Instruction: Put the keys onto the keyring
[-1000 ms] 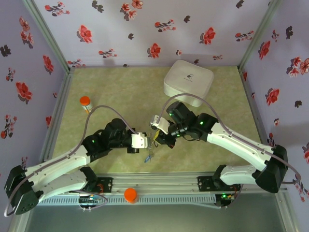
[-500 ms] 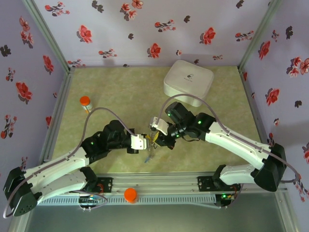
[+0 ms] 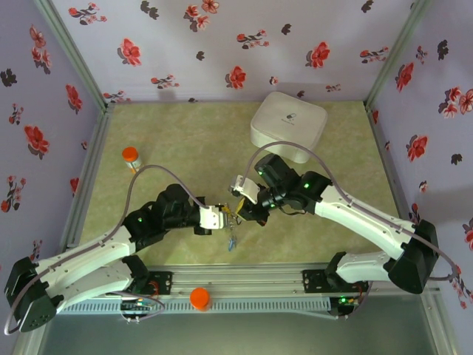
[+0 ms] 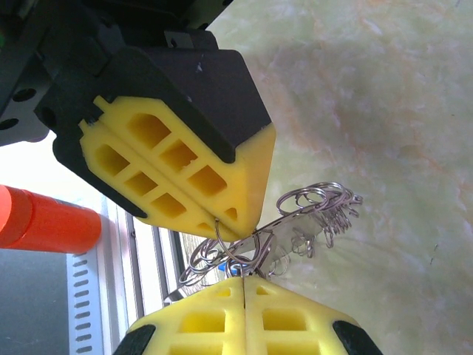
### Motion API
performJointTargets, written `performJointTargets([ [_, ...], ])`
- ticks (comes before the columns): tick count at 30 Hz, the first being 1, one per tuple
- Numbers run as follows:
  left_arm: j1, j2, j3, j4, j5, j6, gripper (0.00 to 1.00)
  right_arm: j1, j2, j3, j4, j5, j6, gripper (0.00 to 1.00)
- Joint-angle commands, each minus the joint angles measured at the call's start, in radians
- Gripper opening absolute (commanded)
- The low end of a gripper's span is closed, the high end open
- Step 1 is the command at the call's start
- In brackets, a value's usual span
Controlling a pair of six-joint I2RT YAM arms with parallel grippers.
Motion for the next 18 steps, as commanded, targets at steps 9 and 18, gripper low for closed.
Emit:
performJointTargets([
  [9, -0.014, -0.035, -0.028, 0.087, 0.02, 0.028, 0.0, -0.05, 0.048, 0.016, 0.021, -0.081, 0.034, 0.0],
  [18, -0.016, -0.05, -0.059, 0.186, 0.033, -0.016, 0.0, -0.066, 0.076, 0.022, 0.012, -0.126, 0.047, 0.0],
])
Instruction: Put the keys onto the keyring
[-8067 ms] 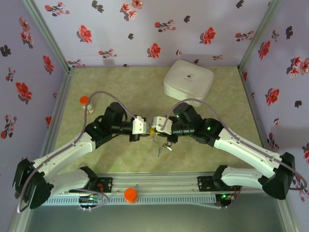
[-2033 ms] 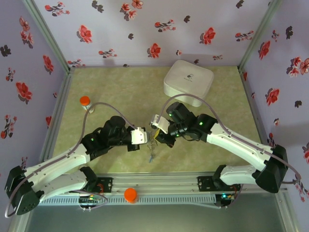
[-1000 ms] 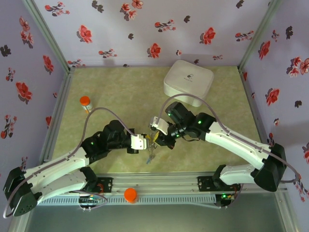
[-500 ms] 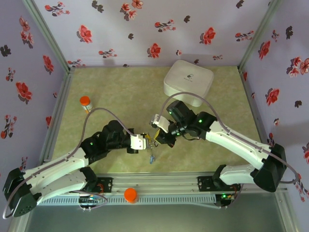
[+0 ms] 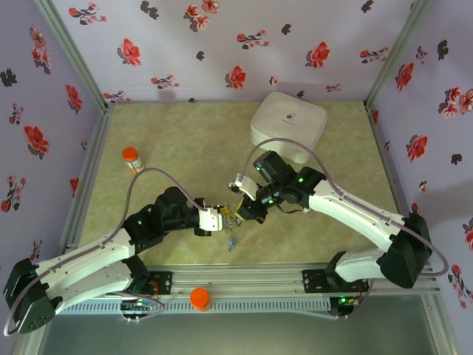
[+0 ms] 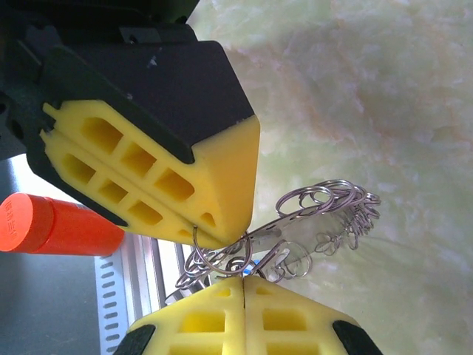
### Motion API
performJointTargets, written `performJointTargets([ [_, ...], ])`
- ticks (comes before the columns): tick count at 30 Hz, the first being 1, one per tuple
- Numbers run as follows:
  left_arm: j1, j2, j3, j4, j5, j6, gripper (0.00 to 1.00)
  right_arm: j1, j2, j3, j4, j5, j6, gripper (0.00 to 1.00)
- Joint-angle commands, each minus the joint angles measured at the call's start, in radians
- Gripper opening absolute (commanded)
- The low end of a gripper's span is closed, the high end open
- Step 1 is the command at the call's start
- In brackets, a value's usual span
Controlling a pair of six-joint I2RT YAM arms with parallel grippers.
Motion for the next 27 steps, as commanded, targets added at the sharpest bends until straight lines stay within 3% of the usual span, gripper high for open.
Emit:
performJointTargets([
  [1, -0.013, -0.027, -0.015, 0.137, 0.042, -0.035, 0.0, -0.017, 0.009, 0.023, 0.016, -0.013, 0.022, 0.0],
  [4, -0.013, -0.02, -0.066, 0.287, 0.042, -0.155, 0.0, -0.035, -0.013, 0.009, 0.048, -0.007, 0.045, 0.0],
  [6, -0.013, -0.003, -0.104, 0.405, 0.049, -0.252, 0.0, -0.05, -0.042, -0.018, 0.091, 0.006, 0.06, 0.23],
  [11, -0.008, 0.021, -0.143, 0.565, 0.047, -0.44, 0.0, -0.062, -0.163, -0.107, 0.205, 0.065, 0.063, 0.42],
  [15, 0.02, 0.023, -0.155, 0.614, 0.049, -0.543, 0.0, -0.064, -0.265, -0.171, 0.272, 0.129, 0.025, 0.44],
  [21, 0.083, 0.055, -0.205, 0.79, 0.106, -0.73, 0.0, -0.058, -0.41, -0.321, 0.448, 0.078, -0.132, 0.41],
  [27, 0.103, 0.065, -0.178, 0.725, 0.165, -0.703, 0.0, -0.042, -0.386, -0.303, 0.488, 0.019, -0.143, 0.39],
])
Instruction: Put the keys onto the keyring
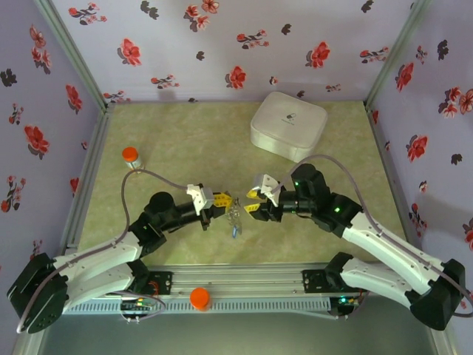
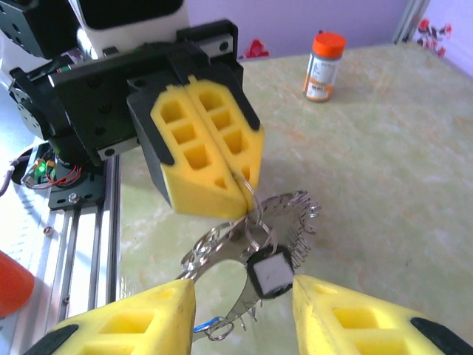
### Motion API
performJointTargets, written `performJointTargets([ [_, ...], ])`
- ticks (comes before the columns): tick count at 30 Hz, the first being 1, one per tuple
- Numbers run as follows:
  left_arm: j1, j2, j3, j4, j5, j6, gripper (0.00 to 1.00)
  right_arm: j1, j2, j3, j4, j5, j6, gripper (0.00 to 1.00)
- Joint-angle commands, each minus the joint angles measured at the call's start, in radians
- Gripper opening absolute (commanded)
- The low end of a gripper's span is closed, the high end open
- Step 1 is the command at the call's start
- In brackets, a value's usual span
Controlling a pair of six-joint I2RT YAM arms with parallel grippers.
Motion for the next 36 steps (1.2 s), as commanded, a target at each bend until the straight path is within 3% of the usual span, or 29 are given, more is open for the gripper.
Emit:
performJointTargets([
  [1, 0.009, 0.008, 0.025, 0.052, 0.054, -0.007, 0.0, 0.009, 0.014, 0.007, 0.086, -0.052, -0.034, 0.39],
  [8, 0.015, 0.043, 0.046, 0.096, 0.091, 0.026, 0.0, 0.009, 0.054, -0.003, 0.153, -0.101, -0.012, 0.36],
  [11, 0.015, 0.047, 0.058, 0.078, 0.108, 0.035, 0.0, 0.012, 0.065, -0.013, 0.184, -0.124, 0.01, 0.3],
  [15, 0.016, 0.053, 0.072, 0.07, 0.13, 0.039, 0.0, 0.012, 0.072, -0.02, 0.164, -0.127, -0.006, 0.22],
  [20, 0.016, 0.06, 0.082, 0.069, 0.143, 0.044, 0.0, 0.012, 0.074, -0.029, 0.146, -0.095, -0.034, 0.21],
  [30, 0.018, 0.079, 0.083, 0.079, 0.154, 0.042, 0.0, 0.021, 0.08, -0.028, 0.155, -0.101, -0.062, 0.0],
  [31, 0.018, 0.08, 0.083, 0.079, 0.153, 0.04, 0.07, 0.021, 0.08, -0.028, 0.153, -0.108, -0.062, 0.0],
  [33, 0.018, 0.082, 0.084, 0.065, 0.137, 0.043, 0.35, 0.022, 0.078, -0.018, 0.128, -0.114, -0.068, 0.0],
  [34, 0.018, 0.078, 0.088, 0.038, 0.113, 0.055, 0.41, 0.021, 0.077, -0.006, 0.104, -0.111, -0.071, 0.0],
  [36, 0.019, 0.062, 0.112, -0.091, 0.053, 0.099, 0.43, 0.023, 0.078, 0.028, 0.037, -0.078, -0.082, 0.0],
])
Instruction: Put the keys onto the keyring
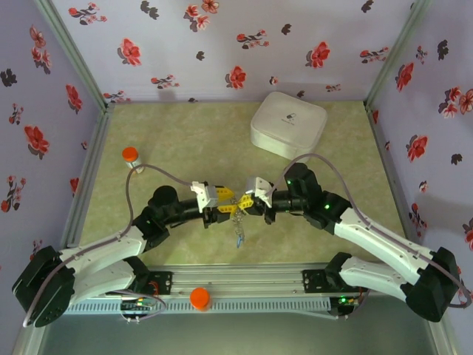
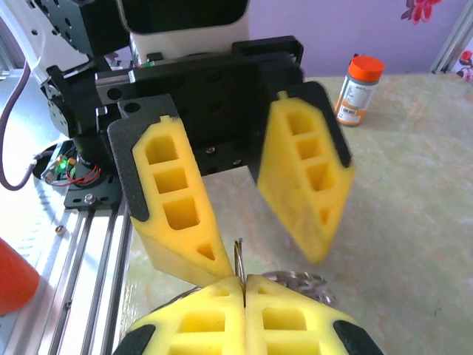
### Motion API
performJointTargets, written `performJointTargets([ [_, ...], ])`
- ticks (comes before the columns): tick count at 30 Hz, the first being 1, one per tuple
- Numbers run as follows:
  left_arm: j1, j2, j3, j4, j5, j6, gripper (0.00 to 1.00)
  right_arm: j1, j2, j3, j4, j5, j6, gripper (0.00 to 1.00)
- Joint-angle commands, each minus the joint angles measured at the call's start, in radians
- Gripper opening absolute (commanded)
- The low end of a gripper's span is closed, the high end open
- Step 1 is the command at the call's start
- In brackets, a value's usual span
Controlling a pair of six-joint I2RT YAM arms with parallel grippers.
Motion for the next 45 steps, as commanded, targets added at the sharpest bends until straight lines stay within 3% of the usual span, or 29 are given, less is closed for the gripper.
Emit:
performJointTargets([
  [1, -0.004, -0.023, 0.079, -0.174, -0.065, 0.1, 0.43, 0.013, 0.005, 0.073, -0.104, 0.043, -0.032, 0.0],
  [6, -0.01, -0.022, 0.182, -0.466, -0.085, 0.216, 0.4, 0.064, 0.057, 0.207, -0.352, 0.228, -0.143, 0.0],
  [11, -0.015, -0.013, 0.22, -0.496, -0.063, 0.253, 0.32, 0.104, 0.125, 0.313, -0.47, 0.345, -0.167, 0.0],
  [18, -0.02, -0.003, 0.242, -0.467, -0.038, 0.256, 0.21, 0.148, 0.158, 0.368, -0.479, 0.353, -0.189, 0.0],
  [25, -0.021, 0.021, 0.269, -0.469, 0.015, 0.237, 0.2, 0.166, 0.171, 0.374, -0.432, 0.359, -0.174, 0.0],
  [30, -0.021, 0.034, 0.284, -0.522, 0.031, 0.252, 0.01, 0.17, 0.155, 0.361, -0.408, 0.366, -0.167, 0.0],
  [35, -0.021, 0.023, 0.266, -0.488, 0.035, 0.248, 0.0, 0.149, 0.097, 0.296, -0.351, 0.358, -0.11, 0.0],
  [37, -0.02, 0.017, 0.244, -0.441, 0.033, 0.241, 0.0, 0.119, 0.061, 0.252, -0.317, 0.33, -0.058, 0.15],
  [40, -0.019, 0.005, 0.201, -0.351, 0.018, 0.233, 0.0, 0.049, -0.003, 0.175, -0.268, 0.226, 0.015, 0.29],
  [45, -0.018, -0.008, 0.126, -0.173, -0.004, 0.211, 0.0, -0.015, -0.048, 0.096, -0.218, 0.126, 0.125, 0.31],
])
